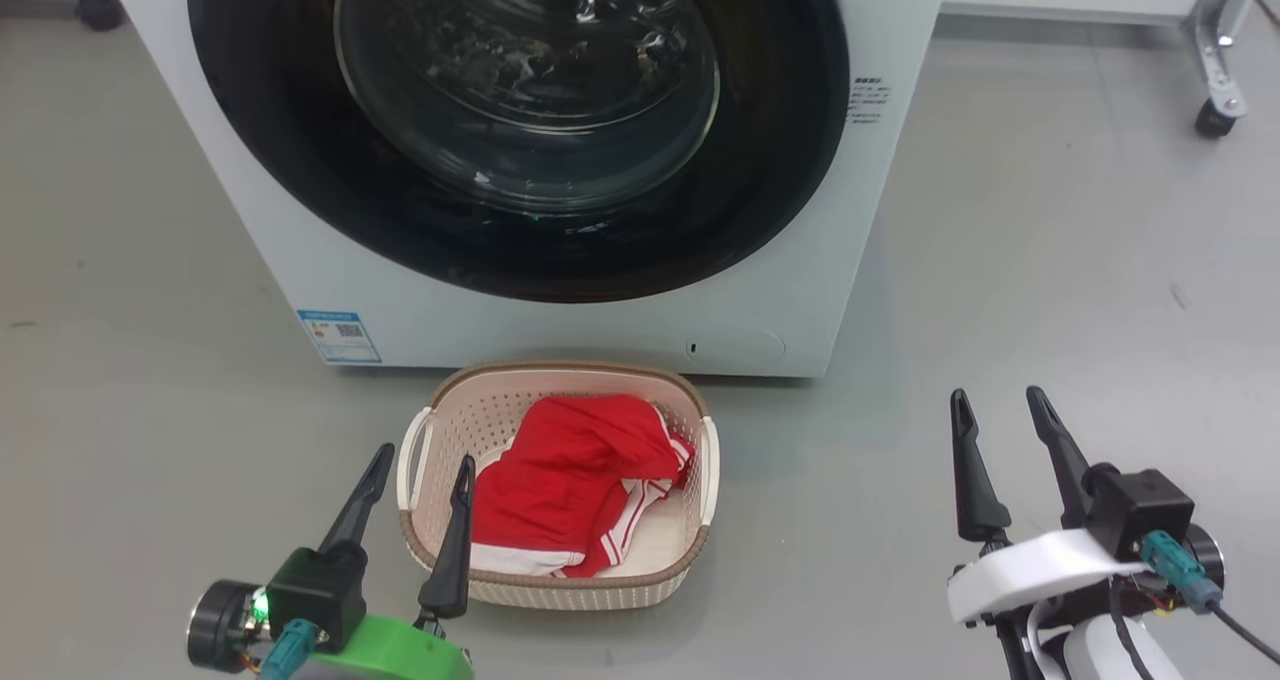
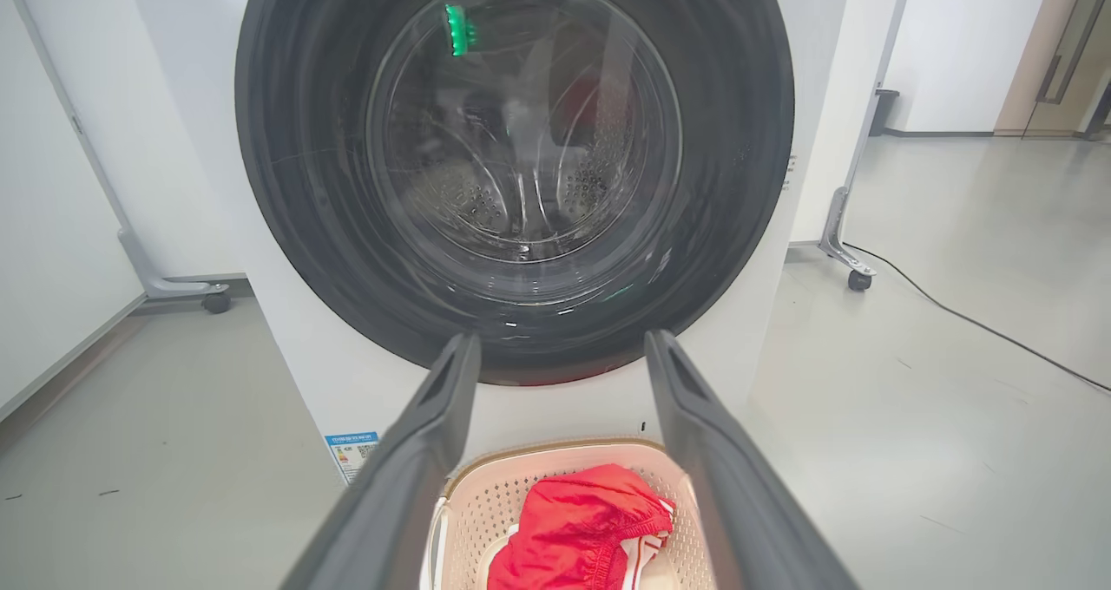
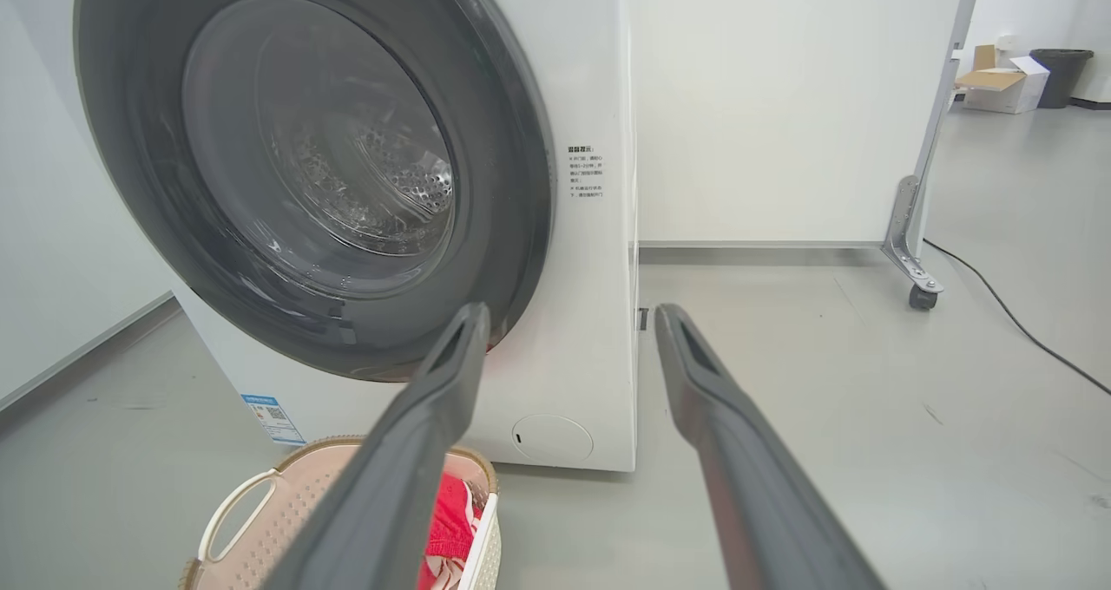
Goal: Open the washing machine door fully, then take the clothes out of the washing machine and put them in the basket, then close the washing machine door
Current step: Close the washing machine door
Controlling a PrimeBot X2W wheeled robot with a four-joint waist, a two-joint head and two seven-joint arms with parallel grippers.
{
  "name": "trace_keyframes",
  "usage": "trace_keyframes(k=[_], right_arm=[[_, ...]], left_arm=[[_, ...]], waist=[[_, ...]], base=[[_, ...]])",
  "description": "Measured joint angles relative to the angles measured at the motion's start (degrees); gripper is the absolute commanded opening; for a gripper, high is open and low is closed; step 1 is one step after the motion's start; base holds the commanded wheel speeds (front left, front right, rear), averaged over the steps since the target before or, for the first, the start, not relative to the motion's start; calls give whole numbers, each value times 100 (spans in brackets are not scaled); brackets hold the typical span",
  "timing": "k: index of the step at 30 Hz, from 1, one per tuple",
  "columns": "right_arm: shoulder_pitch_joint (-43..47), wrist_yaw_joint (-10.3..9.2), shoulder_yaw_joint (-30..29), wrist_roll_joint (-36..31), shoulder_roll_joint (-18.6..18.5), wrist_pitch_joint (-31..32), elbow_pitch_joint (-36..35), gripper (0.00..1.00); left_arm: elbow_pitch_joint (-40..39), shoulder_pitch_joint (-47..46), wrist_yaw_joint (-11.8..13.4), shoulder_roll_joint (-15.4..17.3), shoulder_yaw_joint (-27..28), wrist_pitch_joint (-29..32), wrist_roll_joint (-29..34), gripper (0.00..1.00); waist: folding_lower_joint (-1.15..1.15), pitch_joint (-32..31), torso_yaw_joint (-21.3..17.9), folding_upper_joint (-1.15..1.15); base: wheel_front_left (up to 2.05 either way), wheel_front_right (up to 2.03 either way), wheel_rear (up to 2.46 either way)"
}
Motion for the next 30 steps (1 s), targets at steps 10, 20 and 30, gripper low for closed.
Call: trace_keyframes(k=[10,20,30], right_arm=[[638,-188,11,-97,24,0,-432,100],[1109,-259,64,-144,65,-1,-850,100],[1359,-352,94,-179,88,-1,-1114,100]], left_arm=[[22,289,1,8,-108,156,-2,100],[-77,442,21,15,-90,219,-2,100],[-159,485,66,29,-55,268,-2,100]], waist=[[0,-314,-177,0],[0,-381,-144,0],[0,-411,-131,0]], base=[[0,0,0],[0,0,0],[0,0,0]])
